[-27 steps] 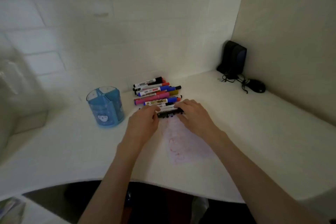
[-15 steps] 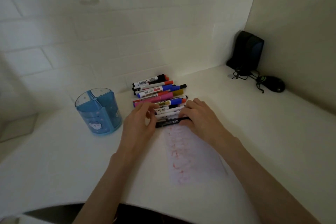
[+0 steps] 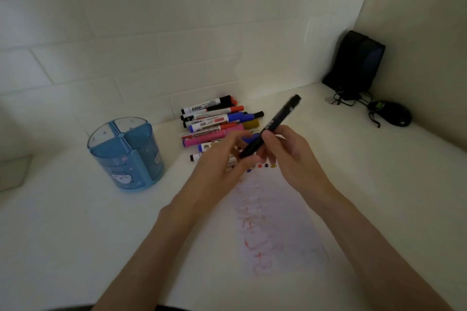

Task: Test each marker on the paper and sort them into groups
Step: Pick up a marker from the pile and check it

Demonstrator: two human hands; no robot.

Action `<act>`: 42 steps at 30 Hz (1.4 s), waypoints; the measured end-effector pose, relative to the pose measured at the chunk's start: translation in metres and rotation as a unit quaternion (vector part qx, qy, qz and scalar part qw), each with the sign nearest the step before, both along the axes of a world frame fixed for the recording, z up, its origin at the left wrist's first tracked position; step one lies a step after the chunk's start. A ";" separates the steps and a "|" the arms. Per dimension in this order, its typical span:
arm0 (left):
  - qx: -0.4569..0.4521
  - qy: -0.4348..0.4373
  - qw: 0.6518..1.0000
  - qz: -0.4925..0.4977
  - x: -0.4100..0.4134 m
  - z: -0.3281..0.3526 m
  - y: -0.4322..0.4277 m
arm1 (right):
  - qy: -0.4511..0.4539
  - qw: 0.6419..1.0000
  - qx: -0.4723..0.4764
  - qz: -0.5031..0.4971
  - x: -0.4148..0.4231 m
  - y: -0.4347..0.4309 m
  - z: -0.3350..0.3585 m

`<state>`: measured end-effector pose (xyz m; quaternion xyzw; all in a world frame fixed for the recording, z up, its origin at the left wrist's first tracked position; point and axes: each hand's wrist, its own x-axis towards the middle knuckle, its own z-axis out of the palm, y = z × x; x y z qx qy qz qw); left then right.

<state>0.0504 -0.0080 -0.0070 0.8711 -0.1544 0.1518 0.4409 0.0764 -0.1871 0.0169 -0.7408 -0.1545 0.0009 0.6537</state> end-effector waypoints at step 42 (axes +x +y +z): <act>0.249 0.069 0.966 -0.001 -0.014 -0.018 0.022 | 0.023 0.984 -0.029 -0.174 0.024 0.000 -0.045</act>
